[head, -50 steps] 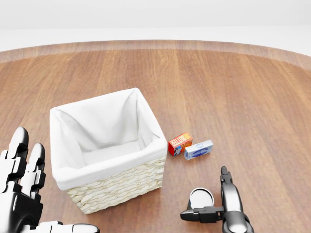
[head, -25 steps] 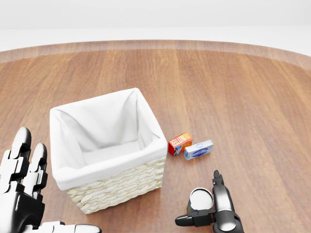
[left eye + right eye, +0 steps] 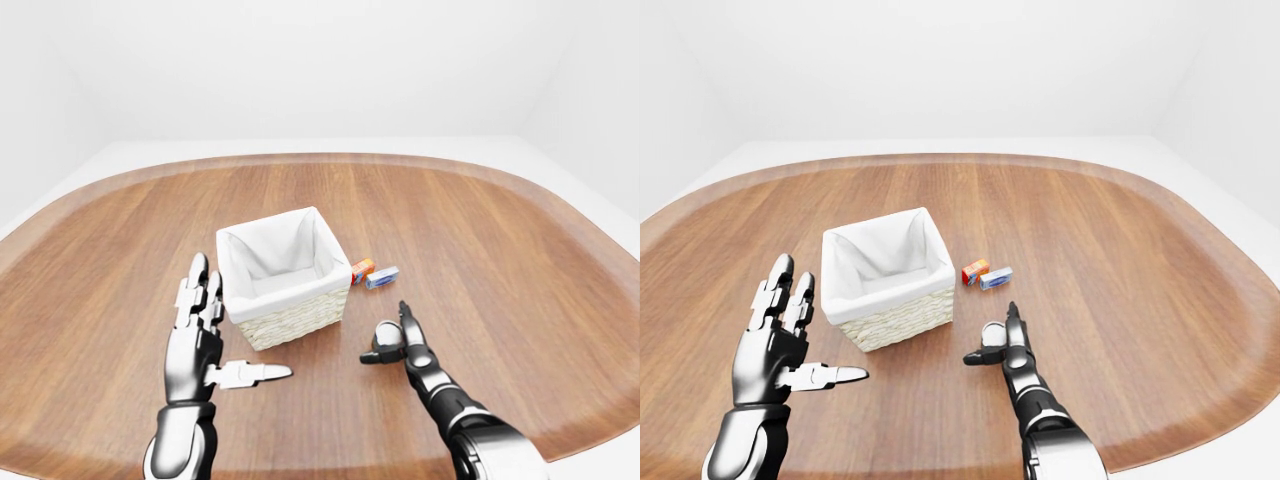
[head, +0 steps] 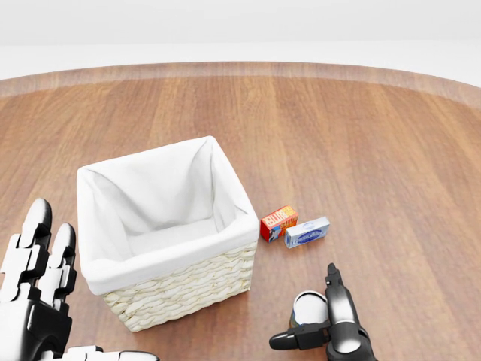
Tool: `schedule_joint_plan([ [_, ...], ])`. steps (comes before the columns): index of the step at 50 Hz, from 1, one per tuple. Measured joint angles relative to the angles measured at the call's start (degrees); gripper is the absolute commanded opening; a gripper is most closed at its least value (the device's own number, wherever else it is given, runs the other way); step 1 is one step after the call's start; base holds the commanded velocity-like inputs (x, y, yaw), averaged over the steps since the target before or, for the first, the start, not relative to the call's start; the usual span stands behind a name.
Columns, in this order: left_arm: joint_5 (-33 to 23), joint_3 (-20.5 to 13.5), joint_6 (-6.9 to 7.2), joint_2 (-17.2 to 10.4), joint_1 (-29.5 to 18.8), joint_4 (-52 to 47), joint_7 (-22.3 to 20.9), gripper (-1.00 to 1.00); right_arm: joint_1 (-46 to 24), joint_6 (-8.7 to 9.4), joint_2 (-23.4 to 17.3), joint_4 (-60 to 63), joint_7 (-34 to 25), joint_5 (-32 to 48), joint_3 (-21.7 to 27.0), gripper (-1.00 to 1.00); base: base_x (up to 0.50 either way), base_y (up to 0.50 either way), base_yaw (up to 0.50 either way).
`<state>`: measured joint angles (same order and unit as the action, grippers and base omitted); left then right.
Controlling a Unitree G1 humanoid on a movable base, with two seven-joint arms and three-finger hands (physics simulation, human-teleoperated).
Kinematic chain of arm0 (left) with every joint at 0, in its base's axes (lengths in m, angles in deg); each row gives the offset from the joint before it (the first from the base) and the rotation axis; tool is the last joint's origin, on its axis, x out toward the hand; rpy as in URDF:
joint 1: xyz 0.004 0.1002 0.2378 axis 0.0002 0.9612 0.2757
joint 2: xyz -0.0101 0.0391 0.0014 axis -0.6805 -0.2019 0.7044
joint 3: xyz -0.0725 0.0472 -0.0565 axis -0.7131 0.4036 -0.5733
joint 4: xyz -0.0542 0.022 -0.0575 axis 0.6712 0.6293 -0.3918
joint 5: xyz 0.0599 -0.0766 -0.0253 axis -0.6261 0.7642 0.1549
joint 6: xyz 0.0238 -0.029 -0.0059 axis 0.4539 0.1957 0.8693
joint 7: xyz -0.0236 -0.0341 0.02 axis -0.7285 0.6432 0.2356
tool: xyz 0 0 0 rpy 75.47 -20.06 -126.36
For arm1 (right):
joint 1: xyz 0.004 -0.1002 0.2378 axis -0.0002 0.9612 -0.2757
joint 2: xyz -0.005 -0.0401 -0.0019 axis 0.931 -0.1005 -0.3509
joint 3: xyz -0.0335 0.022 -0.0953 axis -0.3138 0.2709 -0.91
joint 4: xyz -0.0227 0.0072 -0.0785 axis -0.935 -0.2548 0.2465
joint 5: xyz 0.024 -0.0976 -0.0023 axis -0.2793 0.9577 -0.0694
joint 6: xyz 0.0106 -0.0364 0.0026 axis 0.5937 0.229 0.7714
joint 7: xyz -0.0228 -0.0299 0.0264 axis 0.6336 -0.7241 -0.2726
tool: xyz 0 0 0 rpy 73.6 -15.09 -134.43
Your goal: Pick up the alphabet soup and put it in the basket.
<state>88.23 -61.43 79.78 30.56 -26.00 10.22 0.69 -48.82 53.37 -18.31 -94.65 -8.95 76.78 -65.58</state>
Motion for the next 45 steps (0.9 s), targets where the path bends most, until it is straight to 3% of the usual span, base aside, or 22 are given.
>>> schedule_joint_plan([
  [27,-0.06,0.31,-0.26,-0.12,0.51,-0.42,0.09,1.0,-1.51,0.0,0.24,-2.47,1.39,2.59,1.38,1.0,0.0,0.0,0.0],
  [29,-0.05,0.32,-0.29,-0.12,0.58,-0.48,0.07,1.0,-1.63,0.0,0.27,-2.75,1.78,3.12,1.31,-0.27,0.0,0.0,0.0],
  [30,-0.04,0.32,-0.3,-0.12,0.62,-0.52,0.06,1.0,-1.72,0.0,0.27,-2.92,2.02,3.44,1.22,-0.42,0.0,0.0,0.0],
  [31,-0.02,0.31,-0.31,-0.12,0.66,-0.56,0.05,1.0,-1.8,0.0,0.28,-3.08,2.25,3.76,1.14,-0.89,0.0,0.0,0.0],
  [32,0.0,0.29,-0.31,-0.12,0.7,-0.61,0.03,1.0,-1.86,-0.01,0.32,-3.08,1.84,3.58,1.18,-1.0,0.0,0.0,0.01],
  [45,0.19,0.15,-0.22,-0.05,0.8,-0.89,-0.13,1.0,-2.42,0.0,0.29,-4.14,1.77,6.16,0.71,-1.0,0.0,0.0,0.0],
])
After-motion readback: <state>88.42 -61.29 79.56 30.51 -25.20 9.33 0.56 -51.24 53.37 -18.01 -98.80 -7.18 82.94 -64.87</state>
